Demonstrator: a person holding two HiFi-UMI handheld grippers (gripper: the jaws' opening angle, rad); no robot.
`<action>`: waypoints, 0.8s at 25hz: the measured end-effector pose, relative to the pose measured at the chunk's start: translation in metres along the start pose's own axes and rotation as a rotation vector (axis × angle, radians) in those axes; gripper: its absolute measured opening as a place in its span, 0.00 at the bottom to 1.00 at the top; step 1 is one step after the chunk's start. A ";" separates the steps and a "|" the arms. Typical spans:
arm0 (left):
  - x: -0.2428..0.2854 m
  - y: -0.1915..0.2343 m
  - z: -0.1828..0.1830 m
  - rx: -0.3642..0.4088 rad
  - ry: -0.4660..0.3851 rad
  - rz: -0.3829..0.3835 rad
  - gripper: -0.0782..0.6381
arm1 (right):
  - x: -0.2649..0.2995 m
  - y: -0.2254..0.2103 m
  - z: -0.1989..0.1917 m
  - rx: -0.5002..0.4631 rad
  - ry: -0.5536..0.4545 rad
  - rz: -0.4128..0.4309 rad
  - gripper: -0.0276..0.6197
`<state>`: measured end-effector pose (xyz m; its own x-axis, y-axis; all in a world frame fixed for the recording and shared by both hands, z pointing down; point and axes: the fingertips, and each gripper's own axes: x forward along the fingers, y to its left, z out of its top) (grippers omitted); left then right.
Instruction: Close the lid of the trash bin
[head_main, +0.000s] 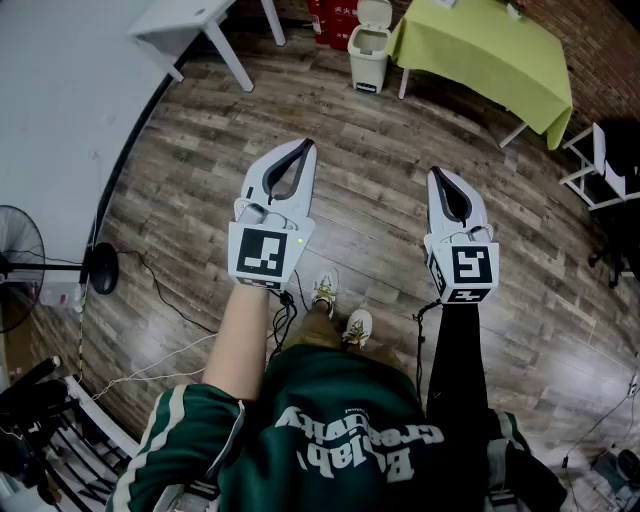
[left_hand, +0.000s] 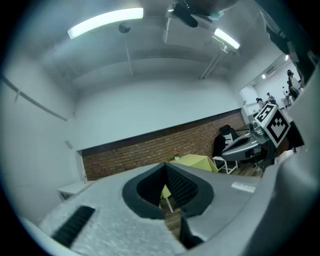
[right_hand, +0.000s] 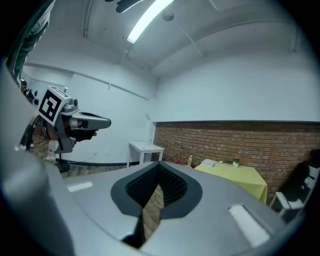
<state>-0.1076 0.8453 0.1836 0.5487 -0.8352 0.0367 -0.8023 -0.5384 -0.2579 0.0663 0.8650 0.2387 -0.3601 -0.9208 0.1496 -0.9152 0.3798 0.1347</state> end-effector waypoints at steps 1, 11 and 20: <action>0.003 0.000 0.001 -0.002 -0.006 -0.002 0.12 | 0.002 -0.002 0.000 -0.002 -0.001 0.002 0.06; 0.035 0.031 -0.002 0.001 -0.023 -0.034 0.12 | 0.038 -0.003 0.016 0.044 -0.030 -0.028 0.06; 0.055 0.085 -0.021 -0.042 -0.015 -0.053 0.12 | 0.087 0.013 0.042 0.041 -0.039 -0.084 0.06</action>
<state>-0.1508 0.7512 0.1838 0.5936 -0.8041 0.0343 -0.7813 -0.5859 -0.2152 0.0159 0.7857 0.2124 -0.2876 -0.9524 0.1008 -0.9489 0.2977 0.1050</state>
